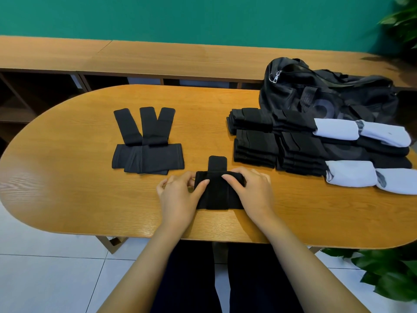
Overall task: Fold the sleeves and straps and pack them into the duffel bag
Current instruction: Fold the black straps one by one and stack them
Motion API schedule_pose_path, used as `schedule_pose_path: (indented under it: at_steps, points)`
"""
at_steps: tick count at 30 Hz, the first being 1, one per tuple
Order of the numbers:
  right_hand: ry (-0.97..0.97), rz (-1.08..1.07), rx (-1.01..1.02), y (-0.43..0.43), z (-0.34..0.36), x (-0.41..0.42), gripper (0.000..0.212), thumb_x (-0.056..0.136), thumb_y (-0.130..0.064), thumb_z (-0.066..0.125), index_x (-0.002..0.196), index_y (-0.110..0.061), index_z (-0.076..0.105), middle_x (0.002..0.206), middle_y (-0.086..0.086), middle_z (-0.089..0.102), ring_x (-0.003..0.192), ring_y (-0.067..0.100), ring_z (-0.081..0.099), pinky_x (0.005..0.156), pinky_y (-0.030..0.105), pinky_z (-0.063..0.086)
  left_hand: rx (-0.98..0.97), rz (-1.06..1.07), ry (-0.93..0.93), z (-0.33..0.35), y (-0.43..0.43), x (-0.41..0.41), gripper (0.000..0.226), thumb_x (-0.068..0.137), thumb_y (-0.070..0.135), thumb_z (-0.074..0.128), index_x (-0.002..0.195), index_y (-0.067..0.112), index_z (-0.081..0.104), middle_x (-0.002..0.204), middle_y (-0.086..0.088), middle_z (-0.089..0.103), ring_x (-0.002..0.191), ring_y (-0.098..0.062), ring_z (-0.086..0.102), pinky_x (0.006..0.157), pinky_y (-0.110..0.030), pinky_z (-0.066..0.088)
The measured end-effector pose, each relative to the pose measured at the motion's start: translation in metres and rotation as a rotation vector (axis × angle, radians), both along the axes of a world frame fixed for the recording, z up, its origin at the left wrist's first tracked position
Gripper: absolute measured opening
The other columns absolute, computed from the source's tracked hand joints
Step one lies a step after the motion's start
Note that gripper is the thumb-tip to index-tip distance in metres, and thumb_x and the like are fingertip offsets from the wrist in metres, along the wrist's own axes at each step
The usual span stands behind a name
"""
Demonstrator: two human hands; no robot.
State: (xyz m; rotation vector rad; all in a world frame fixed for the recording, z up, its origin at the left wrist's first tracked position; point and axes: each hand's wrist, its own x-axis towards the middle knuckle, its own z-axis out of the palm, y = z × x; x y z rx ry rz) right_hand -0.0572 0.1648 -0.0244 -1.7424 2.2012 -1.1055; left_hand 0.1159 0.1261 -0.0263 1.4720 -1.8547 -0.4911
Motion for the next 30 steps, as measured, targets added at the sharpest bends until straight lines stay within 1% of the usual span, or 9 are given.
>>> schedule_pose_path:
  at_steps: [4, 7, 10, 14, 17, 21, 23, 26, 30]
  points:
    - [0.074, -0.009, 0.042, -0.006, -0.002, -0.002, 0.024, 0.089, -0.051, 0.061, 0.099, -0.03, 0.069, 0.096, -0.016, 0.065, 0.095, 0.009, 0.054, 0.086, 0.03, 0.03, 0.013, -0.008, -0.084, 0.0, -0.005, 0.0, 0.039, 0.087, 0.051, 0.063, 0.118, 0.027, 0.065, 0.08, 0.014, 0.06, 0.095, -0.01, 0.052, 0.095, -0.032, 0.024]
    - [0.152, -0.025, 0.066, -0.004, -0.006, -0.004, 0.03, 0.089, -0.05, 0.062, 0.11, -0.03, 0.068, 0.108, -0.014, 0.058, 0.106, 0.009, 0.049, 0.088, 0.028, 0.028, -0.037, -0.037, -0.184, -0.004, -0.007, 0.004, 0.05, 0.087, 0.052, 0.063, 0.13, 0.027, 0.058, 0.108, 0.013, 0.062, 0.11, -0.012, 0.049, 0.095, -0.032, 0.025]
    - [0.221, 0.012, 0.058, 0.004, -0.004, -0.007, 0.037, 0.094, -0.047, 0.054, 0.126, -0.029, 0.062, 0.127, -0.011, 0.055, 0.122, 0.01, 0.043, 0.099, 0.029, 0.026, -0.082, -0.191, -0.206, -0.003, -0.009, 0.011, 0.051, 0.091, 0.048, 0.059, 0.137, 0.026, 0.054, 0.136, 0.011, 0.053, 0.127, -0.01, 0.038, 0.102, -0.031, 0.023]
    - [0.295, 0.11, 0.159, 0.015, -0.002, -0.005, 0.043, 0.102, -0.048, 0.036, 0.14, -0.033, 0.05, 0.144, -0.013, 0.049, 0.137, 0.008, 0.033, 0.118, 0.04, 0.015, -0.016, -0.44, -0.253, -0.004, -0.015, 0.011, 0.05, 0.1, 0.044, 0.042, 0.148, 0.03, 0.04, 0.154, 0.015, 0.033, 0.145, -0.005, 0.016, 0.119, -0.033, 0.007]
    - [0.285, 0.176, 0.292, 0.02, -0.004, -0.005, 0.045, 0.103, -0.048, 0.032, 0.146, -0.038, 0.041, 0.151, -0.019, 0.04, 0.145, 0.006, 0.021, 0.121, 0.045, -0.001, 0.052, -0.532, -0.268, -0.006, -0.02, 0.008, 0.047, 0.104, 0.037, 0.036, 0.15, 0.032, 0.034, 0.157, 0.017, 0.027, 0.148, -0.003, 0.005, 0.122, -0.046, -0.006]
    - [0.276, 0.237, 0.3, 0.024, -0.006, -0.011, 0.046, 0.101, -0.05, 0.034, 0.146, -0.042, 0.037, 0.152, -0.022, 0.036, 0.147, 0.005, 0.016, 0.12, 0.046, -0.007, 0.09, -0.553, -0.246, -0.008, -0.021, 0.011, 0.043, 0.104, 0.031, 0.039, 0.147, 0.034, 0.039, 0.153, 0.019, 0.035, 0.147, -0.001, 0.01, 0.119, -0.046, -0.016]
    - [0.276, 0.283, 0.311, 0.025, -0.006, -0.014, 0.046, 0.101, -0.052, 0.034, 0.146, -0.043, 0.036, 0.152, -0.024, 0.034, 0.147, 0.003, 0.012, 0.12, 0.046, -0.011, 0.045, -0.536, -0.262, -0.011, -0.018, 0.014, 0.044, 0.101, 0.04, 0.04, 0.144, 0.034, 0.045, 0.149, 0.019, 0.04, 0.146, -0.002, 0.015, 0.118, -0.045, -0.018]
    - [0.254, 0.351, 0.321, 0.026, -0.006, -0.017, 0.047, 0.1, -0.052, 0.032, 0.146, -0.044, 0.036, 0.153, -0.025, 0.032, 0.147, -0.001, 0.007, 0.119, 0.044, -0.014, -0.019, -0.524, -0.272, -0.015, -0.012, 0.021, 0.055, 0.094, 0.056, 0.029, 0.141, 0.034, 0.049, 0.145, 0.02, 0.045, 0.144, -0.003, 0.021, 0.12, -0.049, -0.013]
    - [0.243, 0.396, 0.241, 0.03, -0.008, -0.015, 0.049, 0.099, -0.056, 0.027, 0.145, -0.043, 0.039, 0.152, -0.025, 0.031, 0.147, -0.003, 0.004, 0.12, 0.046, -0.011, -0.068, -0.525, -0.259, -0.016, -0.005, 0.029, 0.06, 0.094, 0.063, 0.028, 0.143, 0.034, 0.046, 0.149, 0.018, 0.041, 0.146, -0.001, 0.017, 0.121, -0.048, -0.011]
